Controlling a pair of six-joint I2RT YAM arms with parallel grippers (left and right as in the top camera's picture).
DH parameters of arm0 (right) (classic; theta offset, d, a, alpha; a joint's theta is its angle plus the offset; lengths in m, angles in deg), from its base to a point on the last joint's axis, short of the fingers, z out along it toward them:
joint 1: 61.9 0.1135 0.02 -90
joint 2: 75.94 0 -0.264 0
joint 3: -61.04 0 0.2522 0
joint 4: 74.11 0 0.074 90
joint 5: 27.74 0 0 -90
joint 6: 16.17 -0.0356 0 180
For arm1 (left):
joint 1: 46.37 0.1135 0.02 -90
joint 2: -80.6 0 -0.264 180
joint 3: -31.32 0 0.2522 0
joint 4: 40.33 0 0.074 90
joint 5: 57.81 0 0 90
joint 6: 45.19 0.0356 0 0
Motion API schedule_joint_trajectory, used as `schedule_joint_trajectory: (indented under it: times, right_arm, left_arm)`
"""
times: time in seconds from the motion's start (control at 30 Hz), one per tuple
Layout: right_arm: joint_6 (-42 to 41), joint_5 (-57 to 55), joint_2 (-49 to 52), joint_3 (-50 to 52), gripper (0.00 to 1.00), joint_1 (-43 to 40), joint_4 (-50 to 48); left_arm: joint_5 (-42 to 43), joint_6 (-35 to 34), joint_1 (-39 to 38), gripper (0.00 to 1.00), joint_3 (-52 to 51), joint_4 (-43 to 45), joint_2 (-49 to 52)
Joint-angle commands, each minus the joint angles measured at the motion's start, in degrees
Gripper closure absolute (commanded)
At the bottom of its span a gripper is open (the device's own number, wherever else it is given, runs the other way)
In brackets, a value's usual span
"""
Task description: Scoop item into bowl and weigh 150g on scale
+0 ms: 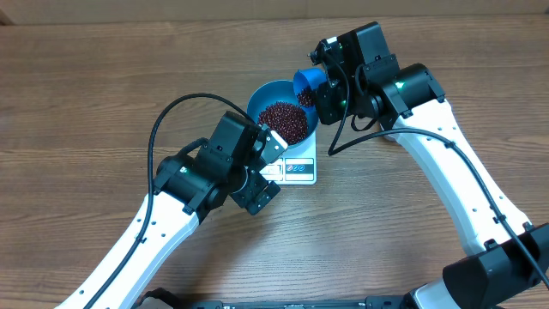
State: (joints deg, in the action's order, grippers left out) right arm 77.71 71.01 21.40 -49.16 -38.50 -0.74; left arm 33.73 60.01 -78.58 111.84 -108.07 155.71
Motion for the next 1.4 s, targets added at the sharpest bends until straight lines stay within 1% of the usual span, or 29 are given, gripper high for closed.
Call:
schedule_joint_trajectory:
  times: [0.0, 0.2, 0.3, 0.4, 1.37]
  right_arm:
    - [0.46, 0.33, 0.09, -1.88, 0.96, 0.44, -0.42]
    - [0.68, 0.66, 0.09, -1.88, 0.96, 0.44, -0.35]
    - [4.63, 6.14, 0.09, -1.88, 0.96, 0.44, 0.22]
    - [1.16, 3.19, 0.2, -1.88, 0.96, 0.44, -0.44]
    - [1.09, 2.69, 0.52, -1.88, 0.96, 0.44, -0.85]
  left_arm:
    - [0.87, 0.87, 0.31, 0.0, -0.42, 0.24, -0.17]
    - [0.87, 0.9, 0.31, 0.0, -0.42, 0.24, -0.17]
    - [0.87, 0.9, 0.31, 0.0, -0.42, 0.24, -0.17]
    - [0.87, 0.9, 0.31, 0.0, -0.42, 0.24, -0.17]
    - [0.87, 0.9, 0.31, 0.0, -0.42, 0.24, -0.17]
